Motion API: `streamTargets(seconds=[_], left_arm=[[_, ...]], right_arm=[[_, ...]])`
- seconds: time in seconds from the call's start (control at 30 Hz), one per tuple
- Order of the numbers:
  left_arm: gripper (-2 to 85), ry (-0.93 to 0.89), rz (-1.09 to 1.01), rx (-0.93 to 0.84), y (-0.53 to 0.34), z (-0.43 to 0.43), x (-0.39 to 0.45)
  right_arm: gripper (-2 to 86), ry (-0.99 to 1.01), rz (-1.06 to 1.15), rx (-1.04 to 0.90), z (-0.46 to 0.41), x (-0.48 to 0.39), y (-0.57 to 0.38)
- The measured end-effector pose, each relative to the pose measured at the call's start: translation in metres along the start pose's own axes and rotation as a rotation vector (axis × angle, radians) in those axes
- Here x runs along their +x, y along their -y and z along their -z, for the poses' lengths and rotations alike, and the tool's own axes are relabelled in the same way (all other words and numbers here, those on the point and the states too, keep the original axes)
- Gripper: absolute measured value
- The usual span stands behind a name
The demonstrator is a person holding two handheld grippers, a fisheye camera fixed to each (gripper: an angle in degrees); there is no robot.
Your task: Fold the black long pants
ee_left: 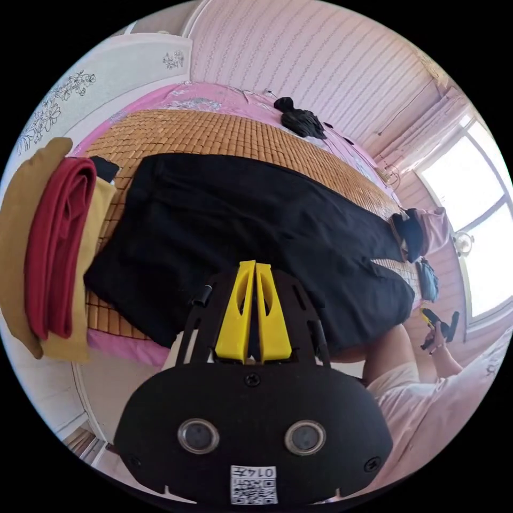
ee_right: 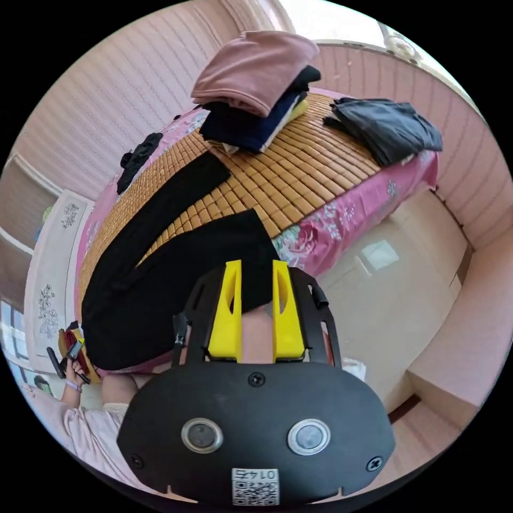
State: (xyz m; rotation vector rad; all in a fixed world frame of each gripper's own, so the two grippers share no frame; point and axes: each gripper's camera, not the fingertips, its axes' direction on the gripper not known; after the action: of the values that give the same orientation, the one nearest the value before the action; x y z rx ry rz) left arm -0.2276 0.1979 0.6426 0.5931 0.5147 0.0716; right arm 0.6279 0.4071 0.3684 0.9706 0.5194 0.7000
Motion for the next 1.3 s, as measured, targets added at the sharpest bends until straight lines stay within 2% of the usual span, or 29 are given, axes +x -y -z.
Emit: streamTargets(seconds=[0.07, 0.17, 0.27, 0.37, 0.5, 0.57, 0.67, 0.73, 0.83, 0.9, 0.97, 1.03, 1.17, 1.3], left_arm=[[-1.0, -0.068, -0.018, -0.015, -0.022, -0.005, 0.016], [-1.0, -0.106, -0.05, -0.081, -0.044, -0.018, 0.045], [-0.9, -0.186, -0.076, -0.086, -0.056, -0.022, 0.066], [-0.8, -0.193, -0.118, -0.091, -0.062, -0.027, 0.084], [0.1, -0.2, -0.25, -0.142, -0.072, -0.041, 0.108], [2.8, -0.177, -0.323, -0.161, -0.077, -0.05, 0.119], [6.3, -0.176, -0.451, -0.124, -0.086, -0.059, 0.14], [7.6, -0.191, -0.518, -0.136, -0.088, -0.064, 0.152], [9.2, -0.182, -0.608, -0.156, -0.092, -0.07, 0.173], [9.4, -0.167, -0.673, -0.15, -0.098, -0.07, 0.185], [9.2, -0.155, -0.7, -0.144, -0.102, -0.072, 0.19], [8.9, -0.162, -0.701, -0.167, -0.105, -0.079, 0.189], [8.3, -0.188, -0.639, -0.263, -0.108, -0.098, 0.179], [8.1, -0.168, -0.611, -0.283, -0.111, -0.105, 0.168]], right_arm=[[10.3, 0.115, -0.214, -0.044, -0.018, 0.054, -0.029], [12.3, 0.276, -0.417, -0.139, -0.058, 0.104, -0.052], [13.5, 0.381, -0.485, -0.176, -0.083, 0.132, -0.056], [12.3, 0.523, -0.545, -0.16, -0.092, 0.159, -0.057], [5.8, 0.624, -0.523, -0.121, -0.086, 0.171, -0.048], [1.8, 0.796, -0.489, -0.085, -0.076, 0.167, -0.031], [0.5, 0.998, -0.231, -0.013, -0.034, 0.126, 0.016], [0.1, 1.032, -0.034, 0.004, 0.004, 0.089, 0.044], [-0.1, 1.009, 0.26, 0.127, 0.078, 0.045, 0.054], [-0.1, 0.976, 0.293, 0.193, 0.098, 0.05, 0.041], [-0.1, 0.824, 0.141, 0.182, 0.081, 0.084, 0.022], [-0.1, 0.707, -0.022, 0.093, 0.048, 0.116, 0.007], [0.2, 0.582, -0.262, -0.063, -0.013, 0.161, -0.032], [0.8, 0.468, -0.305, -0.1, -0.027, 0.16, -0.05]])
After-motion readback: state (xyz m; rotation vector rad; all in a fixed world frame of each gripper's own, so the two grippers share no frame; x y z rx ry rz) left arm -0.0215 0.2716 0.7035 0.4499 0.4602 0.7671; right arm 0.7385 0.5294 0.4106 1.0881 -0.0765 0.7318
